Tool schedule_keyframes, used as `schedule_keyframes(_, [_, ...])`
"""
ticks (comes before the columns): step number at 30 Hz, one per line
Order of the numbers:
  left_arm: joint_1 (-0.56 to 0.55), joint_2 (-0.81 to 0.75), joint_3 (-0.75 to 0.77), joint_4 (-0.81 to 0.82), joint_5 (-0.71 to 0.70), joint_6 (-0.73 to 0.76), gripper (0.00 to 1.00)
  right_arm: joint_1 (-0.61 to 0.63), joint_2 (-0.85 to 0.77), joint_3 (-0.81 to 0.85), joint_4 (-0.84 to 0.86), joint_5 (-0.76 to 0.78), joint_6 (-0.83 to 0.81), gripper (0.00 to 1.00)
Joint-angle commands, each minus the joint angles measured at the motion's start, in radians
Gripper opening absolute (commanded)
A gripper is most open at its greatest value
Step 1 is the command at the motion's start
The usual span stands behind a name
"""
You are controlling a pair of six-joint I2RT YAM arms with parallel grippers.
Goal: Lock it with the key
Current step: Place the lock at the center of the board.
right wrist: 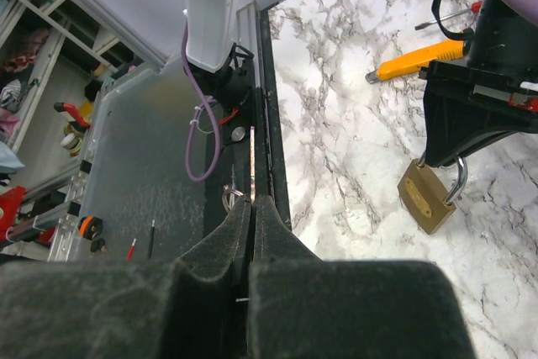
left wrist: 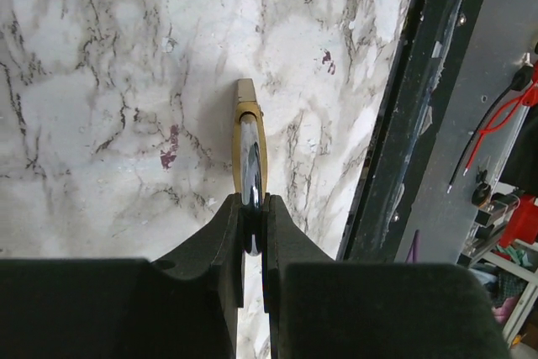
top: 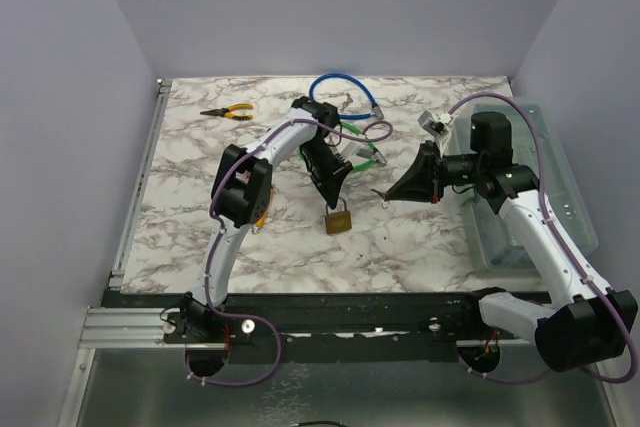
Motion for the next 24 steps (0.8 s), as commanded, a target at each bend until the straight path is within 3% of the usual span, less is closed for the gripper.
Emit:
schedule_keyframes(1, [-0.001, 0.049, 0.065, 0.025, -0.053, 0.010, 0.13, -0.003, -0.007, -0.011, -0.015, -0.002, -0.017, 0.00])
schedule_keyframes(5, [-0.001, 0.073, 0.098, 0.053, -0.082, 0.001, 0.21, -0.003, -0.004, -0.011, -0.021, -0.001, -0.021, 0.00])
schedule_keyframes(16, [-0.001, 0.112, 0.165, 0.121, -0.149, -0.030, 0.29, -0.003, 0.001, -0.015, -0.011, -0.007, -0.010, 0.00])
schedule_keyframes(24, [0.015, 0.072, 0.230, 0.133, -0.126, -0.075, 0.70, -0.003, -0.011, -0.006, -0.014, 0.007, -0.005, 0.00])
